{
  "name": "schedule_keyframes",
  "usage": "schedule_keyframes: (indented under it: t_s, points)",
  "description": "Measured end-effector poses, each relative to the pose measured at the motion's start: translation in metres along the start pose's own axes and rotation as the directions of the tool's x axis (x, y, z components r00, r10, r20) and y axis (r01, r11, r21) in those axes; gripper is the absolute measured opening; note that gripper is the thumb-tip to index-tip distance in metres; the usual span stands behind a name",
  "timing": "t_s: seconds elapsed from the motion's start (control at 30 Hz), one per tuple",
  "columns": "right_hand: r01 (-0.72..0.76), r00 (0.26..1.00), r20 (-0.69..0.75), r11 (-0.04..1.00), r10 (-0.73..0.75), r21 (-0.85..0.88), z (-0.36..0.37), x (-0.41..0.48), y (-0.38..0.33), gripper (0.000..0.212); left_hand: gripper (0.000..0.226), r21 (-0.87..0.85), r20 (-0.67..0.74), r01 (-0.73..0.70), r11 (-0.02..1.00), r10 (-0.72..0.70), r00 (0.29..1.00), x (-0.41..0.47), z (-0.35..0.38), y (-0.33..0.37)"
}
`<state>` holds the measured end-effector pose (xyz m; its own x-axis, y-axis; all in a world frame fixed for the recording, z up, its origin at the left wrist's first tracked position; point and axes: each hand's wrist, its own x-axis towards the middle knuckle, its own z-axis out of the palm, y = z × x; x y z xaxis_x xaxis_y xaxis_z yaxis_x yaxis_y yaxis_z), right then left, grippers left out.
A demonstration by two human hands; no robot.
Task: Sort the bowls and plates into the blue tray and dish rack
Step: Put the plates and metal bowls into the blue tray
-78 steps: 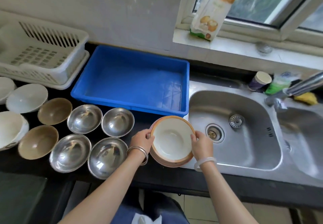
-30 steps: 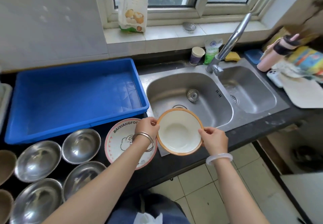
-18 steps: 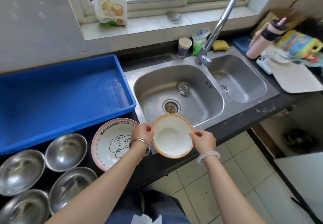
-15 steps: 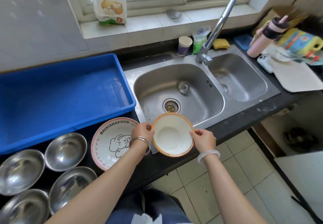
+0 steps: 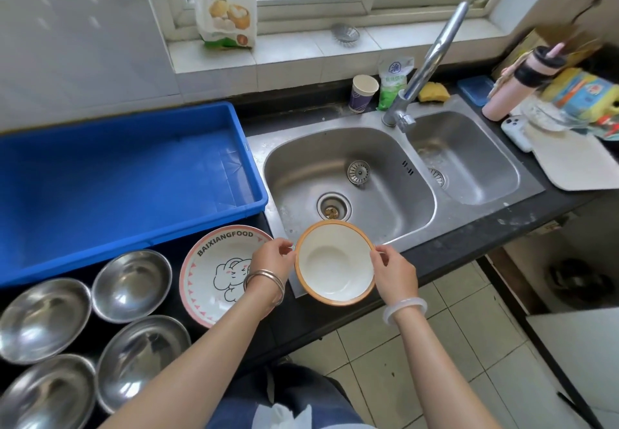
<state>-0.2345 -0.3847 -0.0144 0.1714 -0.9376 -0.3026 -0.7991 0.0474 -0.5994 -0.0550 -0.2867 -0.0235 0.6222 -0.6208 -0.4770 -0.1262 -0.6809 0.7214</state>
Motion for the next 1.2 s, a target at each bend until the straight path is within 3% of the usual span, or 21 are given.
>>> schedule_keyframes:
  t_s: [0.13, 0.3, 0.5, 0.67, 0.8, 1.03, 1.2]
  points:
    - [0.196, 0.980, -0.022, 0.981, -0.196, 0.000, -0.001, 0.000, -0.029, 0.029, 0.028, 0.021, -0.099, -0.024, 0.999, 0.026, 0.995, -0.004, -0.024, -0.008]
    - [0.435, 0.868, 0.261, 0.901, -0.422, 0.009, 0.036, -0.004, -0.083, 0.031, 0.030, 0.046, -0.290, 0.021, 0.999, -0.007, 0.957, -0.014, -0.057, -0.027]
    - [0.594, 0.731, 0.573, 0.760, -0.372, -0.264, 0.092, 0.001, -0.125, 0.039, 0.044, 0.058, -0.341, 0.259, 0.964, -0.225, 0.913, -0.024, -0.083, -0.060]
    - [0.660, 0.649, 0.702, 0.675, -0.293, -0.328, 0.120, 0.016, -0.133, 0.028, 0.053, -0.044, -0.278, 0.340, 0.939, -0.339, 0.899, -0.025, -0.081, -0.073]
    - [0.693, 0.636, 0.698, 0.642, -0.330, -0.328, 0.130, 0.026, -0.135, 0.020, 0.025, -0.060, -0.316, 0.345, 0.937, -0.345, 0.884, -0.024, -0.080, -0.075]
    - [0.657, 0.620, 0.685, 0.731, -0.383, -0.185, 0.112, 0.026, -0.146, 0.020, 0.030, -0.235, -0.389, 0.299, 0.925, -0.371, 0.843, -0.023, -0.097, -0.084]
    - [0.594, 0.615, 0.675, 0.803, -0.408, -0.056, 0.093, 0.019, -0.180, 0.022, 0.012, -0.452, -0.452, 0.166, 0.876, -0.385, 0.804, -0.024, -0.136, -0.084]
